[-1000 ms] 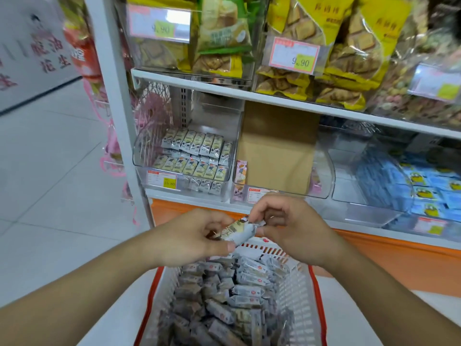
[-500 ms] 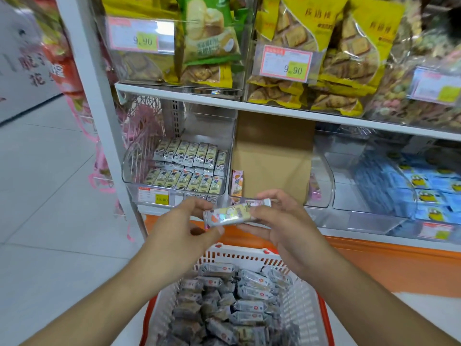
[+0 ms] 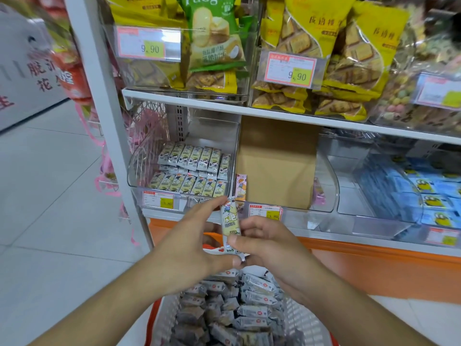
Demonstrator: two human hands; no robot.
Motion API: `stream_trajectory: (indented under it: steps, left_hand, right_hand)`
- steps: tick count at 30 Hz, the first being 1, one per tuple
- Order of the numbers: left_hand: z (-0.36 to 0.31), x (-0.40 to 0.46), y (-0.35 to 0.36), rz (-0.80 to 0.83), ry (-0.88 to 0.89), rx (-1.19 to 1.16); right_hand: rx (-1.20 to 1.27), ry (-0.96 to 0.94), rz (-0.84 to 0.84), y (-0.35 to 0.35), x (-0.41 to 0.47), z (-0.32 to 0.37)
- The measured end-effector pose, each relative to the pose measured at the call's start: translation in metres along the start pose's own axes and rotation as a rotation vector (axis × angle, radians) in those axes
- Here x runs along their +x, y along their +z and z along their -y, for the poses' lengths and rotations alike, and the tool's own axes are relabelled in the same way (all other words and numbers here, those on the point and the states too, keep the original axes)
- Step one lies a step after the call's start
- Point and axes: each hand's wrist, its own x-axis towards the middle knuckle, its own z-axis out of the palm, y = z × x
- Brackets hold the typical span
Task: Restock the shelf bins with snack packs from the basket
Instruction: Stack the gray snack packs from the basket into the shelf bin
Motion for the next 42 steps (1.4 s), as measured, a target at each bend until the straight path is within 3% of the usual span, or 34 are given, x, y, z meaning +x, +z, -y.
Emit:
stream_trajectory:
  steps: [5,11,14,17,21,30,42]
  left_hand:
    - [0.005,0.008,-0.009,0.016,-0.042,-0.185]
    - [0.002,0.016,-0.02,-0.004,-0.042,-0.057]
    - [-0.001,0.032,-0.039,-0.039,-0.041,-0.022]
    - [0.001,0.068,-0.069,-0.121,-0.027,0.098]
    - [0.015,0.139,-0.1,-0.141,0.036,0.445]
    - [0.053,0.281,-0.089,0.007,-0.014,0.795]
    - [0.065,0.305,-0.084,0.072,-0.108,0.917]
  right_hand:
    - [-0.01,-0.031,0.005,0.001,0.004,0.006]
    - [-0.102,-0.011,0.016,0.005,0.011,0.011]
    - [-0.455,-0.042,-0.038,0.0,0.02,0.026]
    - [-0.778,-0.251,-0.117,-0.01,0.037,0.041]
    - [-0.96,-0.349,0.001,-0.016,0.068,0.034]
    - [-1.071,-0.28,0.061,-0.017,0.072,0.036]
    - [-1.029,-0.28,0.076,-0.019,0.075,0.032]
